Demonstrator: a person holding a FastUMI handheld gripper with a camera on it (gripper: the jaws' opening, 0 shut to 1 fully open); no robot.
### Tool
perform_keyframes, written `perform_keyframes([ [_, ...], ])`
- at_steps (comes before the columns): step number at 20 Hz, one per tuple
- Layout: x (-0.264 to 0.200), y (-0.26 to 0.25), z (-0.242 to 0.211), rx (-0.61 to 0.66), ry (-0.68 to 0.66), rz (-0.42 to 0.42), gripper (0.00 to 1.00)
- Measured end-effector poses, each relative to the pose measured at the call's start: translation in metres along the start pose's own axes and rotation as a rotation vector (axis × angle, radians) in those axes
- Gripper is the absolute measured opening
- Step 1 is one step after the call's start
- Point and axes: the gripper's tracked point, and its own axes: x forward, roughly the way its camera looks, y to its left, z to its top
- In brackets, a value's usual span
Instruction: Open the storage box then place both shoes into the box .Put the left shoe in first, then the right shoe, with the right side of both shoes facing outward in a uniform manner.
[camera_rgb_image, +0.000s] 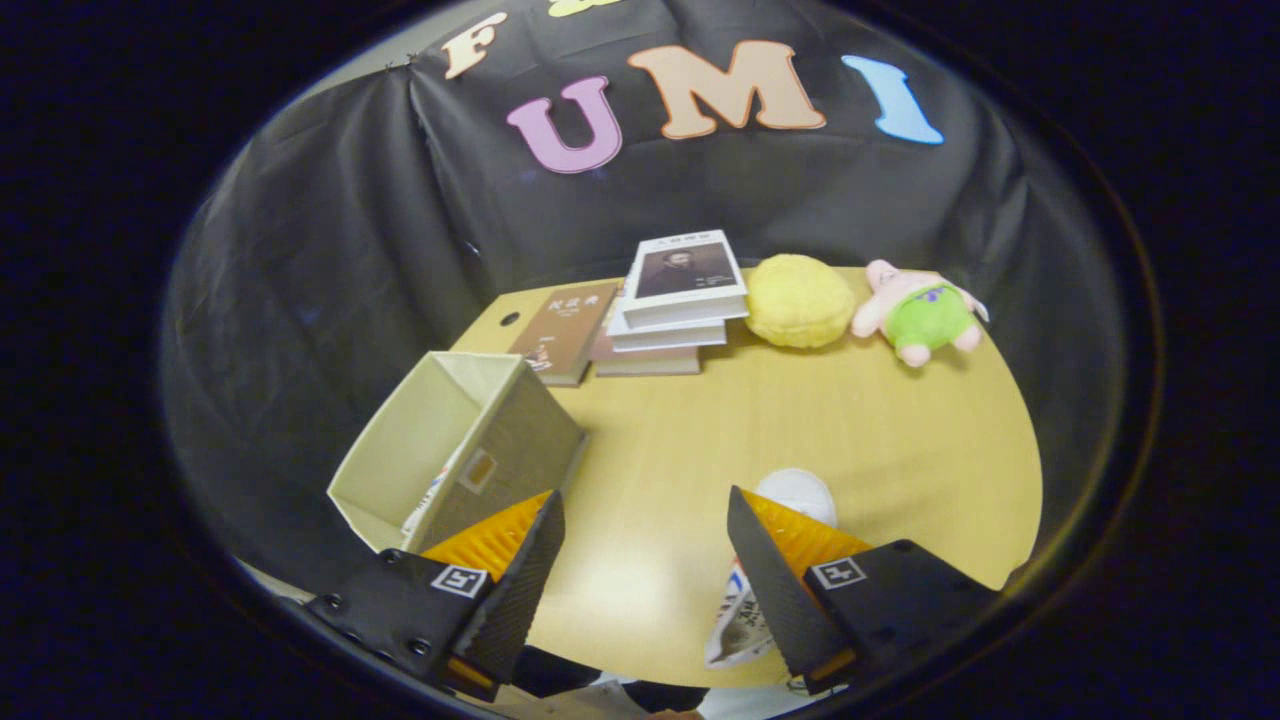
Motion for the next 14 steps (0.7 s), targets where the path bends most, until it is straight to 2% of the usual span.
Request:
perform_keyframes([
  [5,0.003,-0.058,-0.035,-0.005,0.050,-0.097,1.00],
  [9,0.012,-0.090,-0.064,-0.022,0.116,-0.131,1.00],
  [14,0.031,-0.116,-0.104,-0.052,0.216,-0.133,1.00],
])
